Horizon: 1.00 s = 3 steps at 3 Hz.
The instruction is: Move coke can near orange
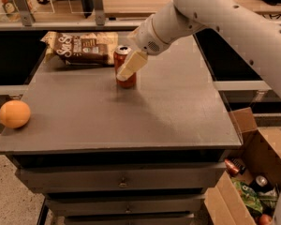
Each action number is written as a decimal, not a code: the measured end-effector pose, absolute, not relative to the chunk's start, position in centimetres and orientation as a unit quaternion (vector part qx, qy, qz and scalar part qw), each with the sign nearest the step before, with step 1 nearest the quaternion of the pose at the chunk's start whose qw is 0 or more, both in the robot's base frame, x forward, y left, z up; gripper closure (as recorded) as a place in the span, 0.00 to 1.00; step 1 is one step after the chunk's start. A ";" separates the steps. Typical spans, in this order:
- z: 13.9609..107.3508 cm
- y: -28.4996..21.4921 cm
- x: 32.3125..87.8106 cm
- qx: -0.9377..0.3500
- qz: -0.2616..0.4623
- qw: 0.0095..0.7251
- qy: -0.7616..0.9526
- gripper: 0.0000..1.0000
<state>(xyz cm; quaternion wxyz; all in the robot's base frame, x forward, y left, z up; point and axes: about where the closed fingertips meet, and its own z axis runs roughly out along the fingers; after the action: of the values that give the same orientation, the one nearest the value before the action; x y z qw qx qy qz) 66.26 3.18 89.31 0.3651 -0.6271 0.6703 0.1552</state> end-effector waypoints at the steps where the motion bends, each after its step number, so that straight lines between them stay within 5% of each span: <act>1: 89.2 4.3 65.8 -0.632 0.165 0.360 0.666 0.40; 3: 88.6 4.5 65.2 -0.627 0.178 0.352 0.672 0.87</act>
Offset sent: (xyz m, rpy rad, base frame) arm -0.0167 0.0059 -0.0097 0.0276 0.0792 -0.0025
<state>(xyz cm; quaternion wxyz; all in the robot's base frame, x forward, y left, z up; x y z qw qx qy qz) 65.18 4.51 88.59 0.3525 -0.6269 0.6716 0.1779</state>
